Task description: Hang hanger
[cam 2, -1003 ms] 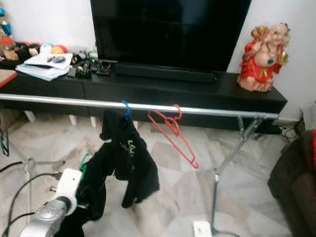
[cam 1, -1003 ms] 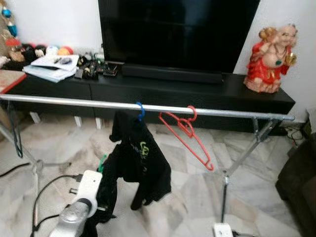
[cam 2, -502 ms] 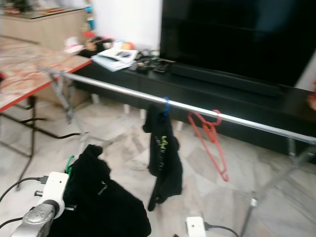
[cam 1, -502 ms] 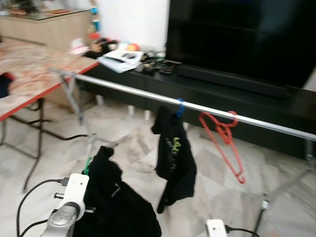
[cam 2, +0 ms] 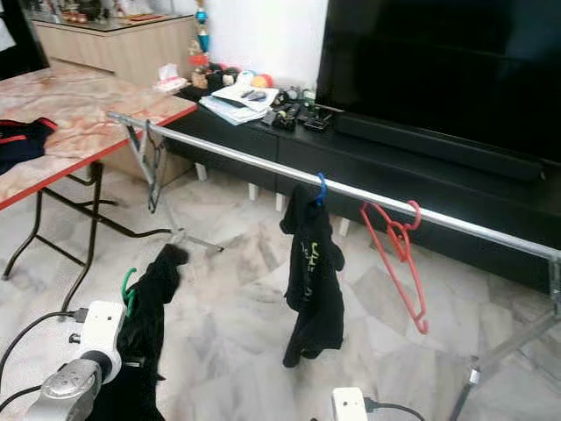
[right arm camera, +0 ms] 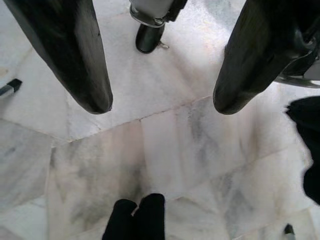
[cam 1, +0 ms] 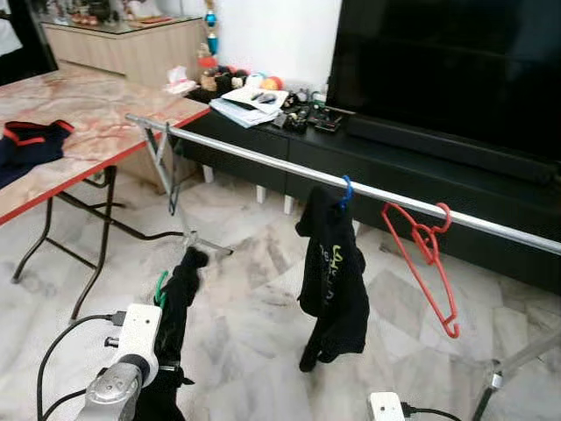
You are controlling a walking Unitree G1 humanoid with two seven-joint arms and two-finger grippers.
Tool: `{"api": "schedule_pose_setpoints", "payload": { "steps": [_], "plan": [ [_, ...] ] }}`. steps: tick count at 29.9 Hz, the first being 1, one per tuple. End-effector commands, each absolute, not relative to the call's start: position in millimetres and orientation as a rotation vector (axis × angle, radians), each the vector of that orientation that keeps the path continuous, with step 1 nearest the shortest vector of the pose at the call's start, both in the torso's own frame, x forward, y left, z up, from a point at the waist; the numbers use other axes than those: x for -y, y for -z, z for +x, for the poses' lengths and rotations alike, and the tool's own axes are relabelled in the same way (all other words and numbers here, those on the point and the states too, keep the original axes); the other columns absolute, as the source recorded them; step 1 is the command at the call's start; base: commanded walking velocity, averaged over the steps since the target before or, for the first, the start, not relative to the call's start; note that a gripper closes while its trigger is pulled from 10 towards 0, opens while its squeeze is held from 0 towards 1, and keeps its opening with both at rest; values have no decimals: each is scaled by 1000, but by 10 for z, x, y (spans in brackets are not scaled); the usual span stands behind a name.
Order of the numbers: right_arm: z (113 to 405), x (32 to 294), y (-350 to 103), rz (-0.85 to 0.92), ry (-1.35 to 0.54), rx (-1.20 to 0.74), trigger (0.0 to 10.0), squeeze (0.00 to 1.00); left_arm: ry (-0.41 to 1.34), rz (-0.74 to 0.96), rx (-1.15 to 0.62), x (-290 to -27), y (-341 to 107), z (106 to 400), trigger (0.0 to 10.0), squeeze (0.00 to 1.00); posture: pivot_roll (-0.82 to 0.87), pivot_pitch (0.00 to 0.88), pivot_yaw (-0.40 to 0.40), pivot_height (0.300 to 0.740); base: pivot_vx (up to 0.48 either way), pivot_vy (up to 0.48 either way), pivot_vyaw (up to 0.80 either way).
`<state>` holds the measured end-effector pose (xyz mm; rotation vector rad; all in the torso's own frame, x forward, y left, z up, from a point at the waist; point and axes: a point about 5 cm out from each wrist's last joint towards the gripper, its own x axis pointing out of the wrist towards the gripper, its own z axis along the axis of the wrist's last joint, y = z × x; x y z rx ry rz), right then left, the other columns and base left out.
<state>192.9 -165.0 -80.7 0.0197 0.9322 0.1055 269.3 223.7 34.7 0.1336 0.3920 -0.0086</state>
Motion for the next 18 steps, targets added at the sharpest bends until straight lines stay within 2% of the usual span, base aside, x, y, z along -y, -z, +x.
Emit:
{"api": "schedule_pose_setpoints", "payload": {
  "steps": [1, 6, 8, 18],
  "plan": [
    [1938, 1661, 803, 26, -89, -931, 10000, 0, 22, 124, -348, -2220, -425, 2741, 10000, 0, 139, 0, -26, 740, 300, 0, 0],
    [1938, 1653, 804, 35, -75, -928, 10000, 0, 45, 138, -357, -2215, -407, 2739, 10000, 0, 180, 0, -17, 740, 298, 0, 0],
    [1946, 1664, 797, 63, -57, -917, 10000, 0, 94, 165, -325, -2144, -470, 2780, 10000, 0, 241, 0, -39, 740, 0, 0, 0],
    [2035, 1734, 748, 105, 14, -889, 10000, 0, 118, 140, -308, -2048, -483, 2805, 10000, 0, 267, 0, -43, 740, 0, 0, 0]
  ]
}}
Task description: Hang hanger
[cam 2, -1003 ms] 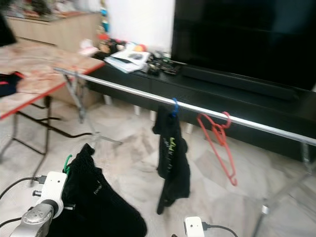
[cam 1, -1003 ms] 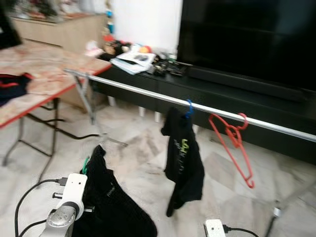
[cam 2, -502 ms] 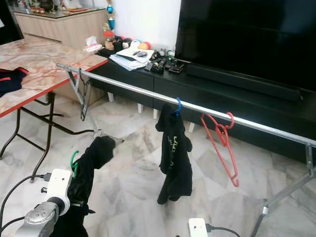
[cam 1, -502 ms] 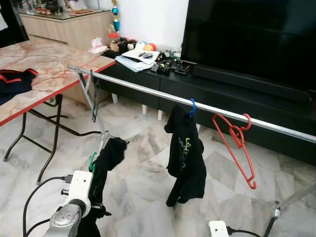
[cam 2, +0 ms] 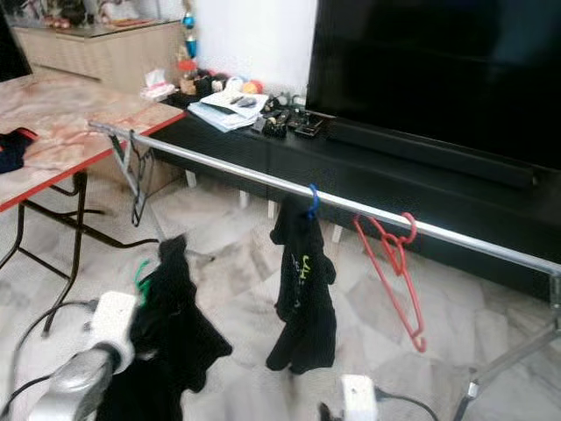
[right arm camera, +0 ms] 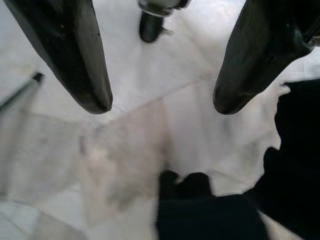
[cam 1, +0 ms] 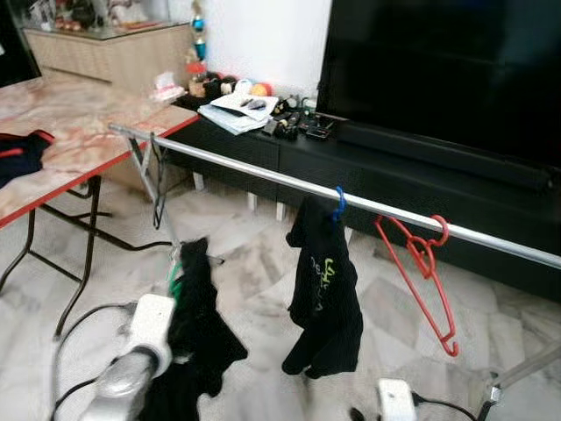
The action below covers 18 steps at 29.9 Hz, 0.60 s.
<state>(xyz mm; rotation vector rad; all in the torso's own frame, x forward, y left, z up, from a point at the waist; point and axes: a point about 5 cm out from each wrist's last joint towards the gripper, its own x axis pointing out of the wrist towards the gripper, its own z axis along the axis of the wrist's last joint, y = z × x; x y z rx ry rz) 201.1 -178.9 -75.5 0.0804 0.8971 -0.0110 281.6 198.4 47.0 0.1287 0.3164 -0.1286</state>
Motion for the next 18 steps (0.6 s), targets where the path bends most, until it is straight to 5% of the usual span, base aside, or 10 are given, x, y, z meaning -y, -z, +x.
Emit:
{"api": "schedule_pose_setpoints", "payload": {
  "steps": [1, 18],
  "plan": [
    [2037, 1729, 747, 105, 14, -890, 10000, 0, 125, 146, -311, -2039, -478, 2802, 10000, 0, 267, 0, -43, 740, 0, 0, 0],
    [2036, 1686, 755, 99, 3, -903, 10000, 0, -43, 172, -644, -2409, 310, 2298, 10000, 0, 316, 0, -60, 740, 0, 0, 0]
  ]
}}
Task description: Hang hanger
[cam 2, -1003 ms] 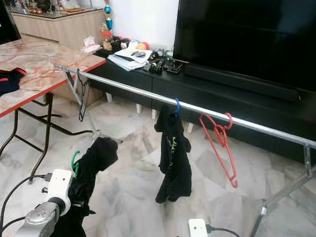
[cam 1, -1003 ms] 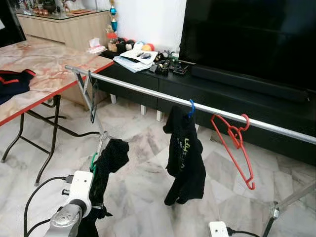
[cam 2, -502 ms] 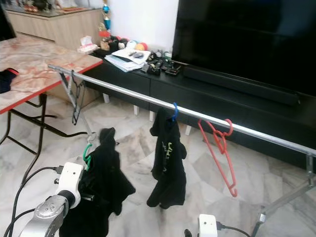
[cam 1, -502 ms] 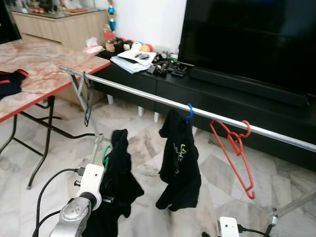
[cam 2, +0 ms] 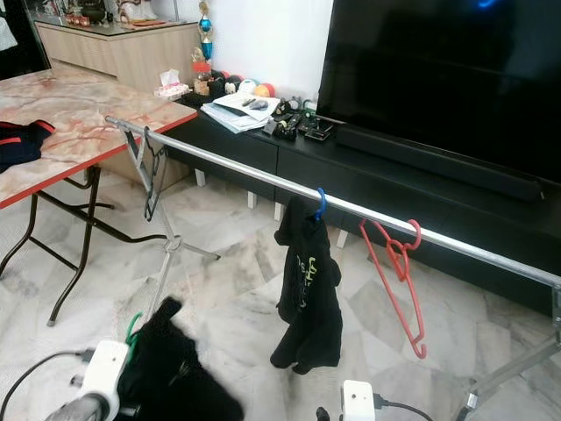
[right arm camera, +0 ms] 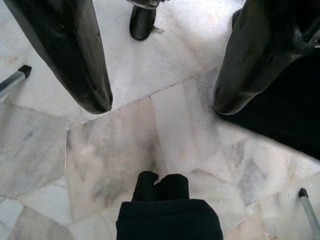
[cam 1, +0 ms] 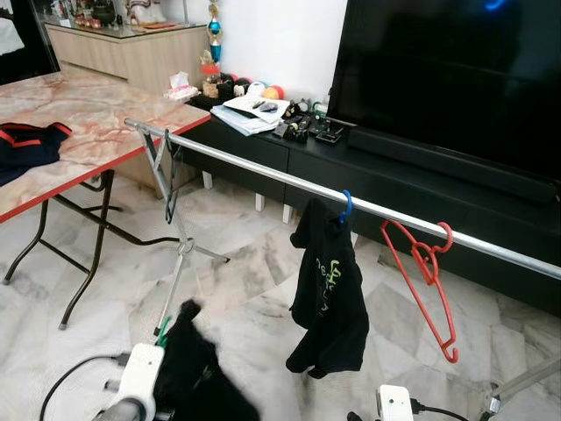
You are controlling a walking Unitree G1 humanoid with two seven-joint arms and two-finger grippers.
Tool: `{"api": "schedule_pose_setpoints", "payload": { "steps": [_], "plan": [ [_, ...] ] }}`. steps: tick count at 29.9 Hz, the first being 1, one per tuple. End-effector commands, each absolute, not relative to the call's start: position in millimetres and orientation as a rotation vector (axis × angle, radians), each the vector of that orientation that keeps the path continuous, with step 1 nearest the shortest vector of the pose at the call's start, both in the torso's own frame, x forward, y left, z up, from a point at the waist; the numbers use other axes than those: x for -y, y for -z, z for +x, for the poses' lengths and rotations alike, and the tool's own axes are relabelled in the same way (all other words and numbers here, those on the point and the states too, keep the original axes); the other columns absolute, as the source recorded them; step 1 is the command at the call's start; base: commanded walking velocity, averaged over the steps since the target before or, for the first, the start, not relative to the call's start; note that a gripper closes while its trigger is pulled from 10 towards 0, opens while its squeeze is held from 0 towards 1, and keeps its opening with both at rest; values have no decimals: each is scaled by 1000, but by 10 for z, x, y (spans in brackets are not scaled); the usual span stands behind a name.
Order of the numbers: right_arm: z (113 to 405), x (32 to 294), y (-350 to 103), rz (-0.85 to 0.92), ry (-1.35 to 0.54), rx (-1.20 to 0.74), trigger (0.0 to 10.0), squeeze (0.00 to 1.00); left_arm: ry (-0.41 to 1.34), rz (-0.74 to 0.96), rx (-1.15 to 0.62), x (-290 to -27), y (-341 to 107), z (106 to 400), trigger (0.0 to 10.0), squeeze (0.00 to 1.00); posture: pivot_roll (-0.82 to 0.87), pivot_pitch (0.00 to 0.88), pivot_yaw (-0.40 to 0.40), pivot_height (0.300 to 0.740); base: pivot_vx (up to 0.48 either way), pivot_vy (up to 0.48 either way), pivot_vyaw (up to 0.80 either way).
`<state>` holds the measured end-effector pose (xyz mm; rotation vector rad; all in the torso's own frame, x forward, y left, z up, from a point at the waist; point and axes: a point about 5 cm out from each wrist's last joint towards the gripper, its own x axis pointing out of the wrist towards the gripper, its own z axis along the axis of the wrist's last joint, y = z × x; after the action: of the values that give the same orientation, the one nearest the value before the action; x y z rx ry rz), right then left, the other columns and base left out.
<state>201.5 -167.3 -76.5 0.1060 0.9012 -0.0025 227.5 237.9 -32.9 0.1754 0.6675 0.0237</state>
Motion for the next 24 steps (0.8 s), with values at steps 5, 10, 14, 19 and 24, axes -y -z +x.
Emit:
{"api": "schedule_pose_setpoints", "payload": {
  "steps": [5, 10, 14, 19, 24],
  "plan": [
    [2048, 1687, 748, 96, 1, -901, 10000, 0, -63, 165, -723, -2422, 456, 2162, 10000, 0, 320, 0, -60, 740, 0, 0, 0],
    [2052, 1682, 747, 98, 2, -899, 10000, 0, -72, 138, -762, -2385, 532, 2101, 10000, 0, 316, 0, -57, 740, 0, 0, 0],
    [2047, 1681, 749, 101, 6, -900, 10000, 0, -42, 152, -799, -2314, 592, 2062, 10000, 0, 313, 0, -55, 740, 0, 0, 0],
    [2039, 1692, 753, 105, 14, -901, 10000, 0, -9, 180, -812, -2270, 613, 2056, 10000, 0, 307, 0, -54, 740, 0, 0, 0],
    [2030, 1706, 757, 106, 20, -903, 10000, 0, -11, 174, -800, -2257, 601, 2081, 10000, 0, 307, 0, -56, 740, 0, 0, 0]
  ]
}}
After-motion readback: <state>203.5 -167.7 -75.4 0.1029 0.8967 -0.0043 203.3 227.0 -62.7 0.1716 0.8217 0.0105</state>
